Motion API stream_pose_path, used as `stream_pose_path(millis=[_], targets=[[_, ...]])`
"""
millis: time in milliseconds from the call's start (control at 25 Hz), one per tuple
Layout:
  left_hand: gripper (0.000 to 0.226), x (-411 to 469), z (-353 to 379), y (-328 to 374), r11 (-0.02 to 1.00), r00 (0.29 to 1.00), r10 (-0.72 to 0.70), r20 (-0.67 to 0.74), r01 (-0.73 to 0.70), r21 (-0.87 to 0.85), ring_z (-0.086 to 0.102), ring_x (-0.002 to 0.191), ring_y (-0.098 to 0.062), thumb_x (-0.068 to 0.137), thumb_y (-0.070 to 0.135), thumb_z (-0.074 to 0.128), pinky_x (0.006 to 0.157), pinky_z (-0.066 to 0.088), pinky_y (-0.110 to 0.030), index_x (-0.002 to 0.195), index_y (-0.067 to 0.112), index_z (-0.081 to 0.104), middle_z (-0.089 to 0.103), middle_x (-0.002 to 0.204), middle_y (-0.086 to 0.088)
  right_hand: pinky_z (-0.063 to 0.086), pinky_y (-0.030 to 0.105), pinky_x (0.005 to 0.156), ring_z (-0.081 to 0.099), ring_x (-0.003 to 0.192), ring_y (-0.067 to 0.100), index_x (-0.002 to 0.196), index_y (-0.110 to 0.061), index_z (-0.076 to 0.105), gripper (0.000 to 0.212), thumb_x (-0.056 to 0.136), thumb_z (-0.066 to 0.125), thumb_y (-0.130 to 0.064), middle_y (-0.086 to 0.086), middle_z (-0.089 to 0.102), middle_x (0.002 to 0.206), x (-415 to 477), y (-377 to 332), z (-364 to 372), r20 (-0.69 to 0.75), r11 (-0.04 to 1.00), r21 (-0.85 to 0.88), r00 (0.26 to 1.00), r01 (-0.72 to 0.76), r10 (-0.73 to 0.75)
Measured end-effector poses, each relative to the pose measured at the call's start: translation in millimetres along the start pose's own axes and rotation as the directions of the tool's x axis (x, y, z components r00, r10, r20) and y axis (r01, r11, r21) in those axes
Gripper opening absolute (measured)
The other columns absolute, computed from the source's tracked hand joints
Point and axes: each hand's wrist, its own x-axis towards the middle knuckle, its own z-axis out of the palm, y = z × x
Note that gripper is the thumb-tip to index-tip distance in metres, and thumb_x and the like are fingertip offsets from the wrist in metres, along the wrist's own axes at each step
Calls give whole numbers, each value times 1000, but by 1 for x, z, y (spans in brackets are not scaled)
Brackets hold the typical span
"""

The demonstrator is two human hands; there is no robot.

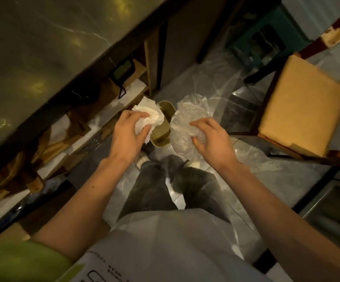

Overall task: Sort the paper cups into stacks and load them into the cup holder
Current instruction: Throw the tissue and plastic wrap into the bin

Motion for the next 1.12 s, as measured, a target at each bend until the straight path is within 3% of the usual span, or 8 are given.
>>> stream_pose_path(millis=[80,200,400,600,760,1000,1120], targets=[[29,8,16,-18,998,998,-63,20,63,6,49,110,-8,91,28,65,88,27,4,120,20,66,53,127,-6,55,43,87,59,108,23,125,-18,62,36,89,66,-17,3,57,120,20,13,18,70,999,-16,997,32,-31],[31,22,53,-45,986,984,-169,53,168,15,53,116,-20,92,28,64,94,35,-17,122,19,65,54,128,-7,54,42,89,59,109,27,125,-15,63,37,88,67,-16,8,58,121,55,45,52,124,998,-23,991,55,-52],[31,47,135,-96,936,935,-351,60,351,8,50,123,-25,93,26,63,91,26,-5,122,16,62,53,133,-12,51,38,91,59,108,30,126,-14,62,36,90,66,-17,11,58,123,103,107,127,245,993,8,962,119,-118],[40,80,204,-142,865,865,-500,28,501,-16,49,125,-28,89,25,65,103,41,-30,128,16,57,49,137,-13,48,44,99,53,120,34,136,-18,53,42,95,60,-22,12,49,139,145,158,192,414,980,-127,906,153,-87],[41,105,243,-186,877,876,-481,45,480,37,52,124,-27,88,22,64,106,39,-30,128,12,59,57,133,-12,45,45,99,47,126,35,139,-20,47,45,96,58,-21,12,43,143,173,186,248,525,944,-230,847,238,-85],[43,144,297,-243,911,904,-412,116,409,47,52,121,-28,82,31,61,101,44,-36,124,18,60,57,129,-11,46,48,97,44,130,37,139,-17,45,48,94,60,-17,13,41,145,210,214,316,554,908,-299,828,293,-85],[40,157,321,-262,915,910,-402,101,394,85,53,121,-29,86,27,63,98,42,-30,124,14,59,57,130,-13,47,49,96,41,132,38,138,-18,44,55,89,68,-16,14,40,145,221,223,338,576,888,-347,816,301,-52]])
